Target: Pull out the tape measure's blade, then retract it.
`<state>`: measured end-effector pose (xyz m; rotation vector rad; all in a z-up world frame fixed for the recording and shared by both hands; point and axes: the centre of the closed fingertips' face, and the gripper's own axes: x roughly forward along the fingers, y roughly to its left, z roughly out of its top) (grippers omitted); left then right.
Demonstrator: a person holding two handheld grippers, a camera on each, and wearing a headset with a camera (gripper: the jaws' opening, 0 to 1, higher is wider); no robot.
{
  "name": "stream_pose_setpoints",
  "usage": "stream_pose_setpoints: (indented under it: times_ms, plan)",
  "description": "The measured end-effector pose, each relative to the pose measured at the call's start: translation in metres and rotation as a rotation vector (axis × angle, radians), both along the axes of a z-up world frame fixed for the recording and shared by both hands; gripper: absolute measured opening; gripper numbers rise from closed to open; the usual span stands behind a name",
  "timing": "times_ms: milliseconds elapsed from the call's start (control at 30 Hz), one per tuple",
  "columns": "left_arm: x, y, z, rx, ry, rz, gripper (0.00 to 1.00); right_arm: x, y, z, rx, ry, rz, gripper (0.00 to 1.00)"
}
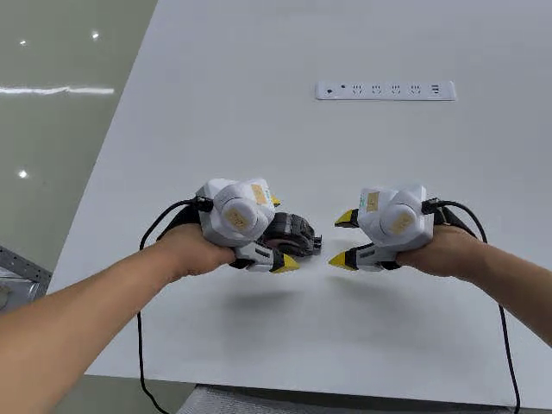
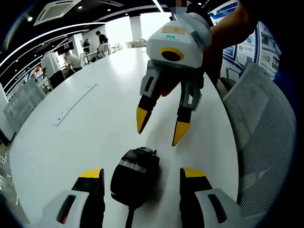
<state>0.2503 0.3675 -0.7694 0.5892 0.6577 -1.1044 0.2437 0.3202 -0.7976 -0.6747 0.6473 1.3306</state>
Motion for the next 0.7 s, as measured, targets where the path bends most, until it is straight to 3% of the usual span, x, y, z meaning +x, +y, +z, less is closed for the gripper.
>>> stream_pose_setpoints:
  times_ms: [333,700]
  plan:
    - [0.009,-0.002,0.000,0.039,-0.035,-0.056,0.49,0.005,0.007,-0.013,-0.004,0.030,0.020,0.30]
    - [0.013,-0.007,-0.006,0.069,-0.030,-0.115,0.44,0.004,0.010,-0.020,-0.006,0.060,0.059,0.26]
